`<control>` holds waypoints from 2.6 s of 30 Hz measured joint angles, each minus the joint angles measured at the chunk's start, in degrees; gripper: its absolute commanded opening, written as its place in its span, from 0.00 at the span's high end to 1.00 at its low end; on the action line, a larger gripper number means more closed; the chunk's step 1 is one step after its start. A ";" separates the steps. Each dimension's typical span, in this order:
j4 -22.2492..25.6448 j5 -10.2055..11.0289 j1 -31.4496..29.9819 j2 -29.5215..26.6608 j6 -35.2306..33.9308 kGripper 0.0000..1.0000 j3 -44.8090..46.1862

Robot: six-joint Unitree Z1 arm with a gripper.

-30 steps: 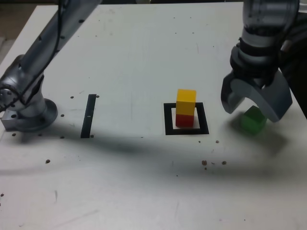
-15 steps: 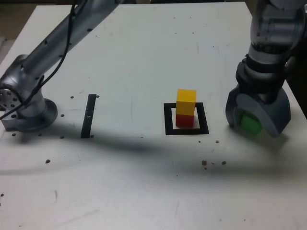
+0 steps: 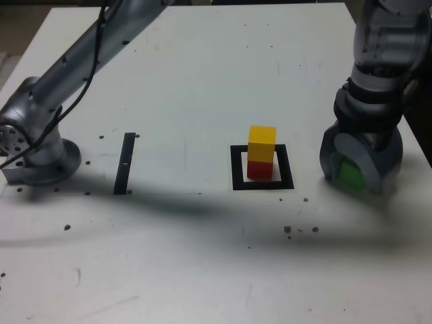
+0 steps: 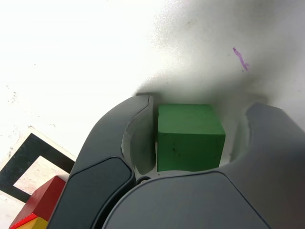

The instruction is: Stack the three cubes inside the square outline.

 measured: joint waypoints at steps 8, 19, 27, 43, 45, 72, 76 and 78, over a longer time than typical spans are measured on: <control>0.14 0.10 0.00 -0.05 0.00 0.67 0.10; 1.72 1.74 0.00 -4.79 -2.24 0.67 3.11; 3.94 3.54 0.00 -13.72 -8.64 0.67 8.27; 6.45 4.33 -0.33 -24.84 -29.40 0.67 19.09; 6.45 3.89 -0.33 -25.36 -30.85 0.67 20.35; 4.06 -0.23 -0.33 -28.17 -34.53 0.67 26.89; 3.95 -0.56 -0.33 -27.67 -34.53 0.67 27.00; 3.90 -0.74 -0.33 -27.46 -34.51 0.67 27.11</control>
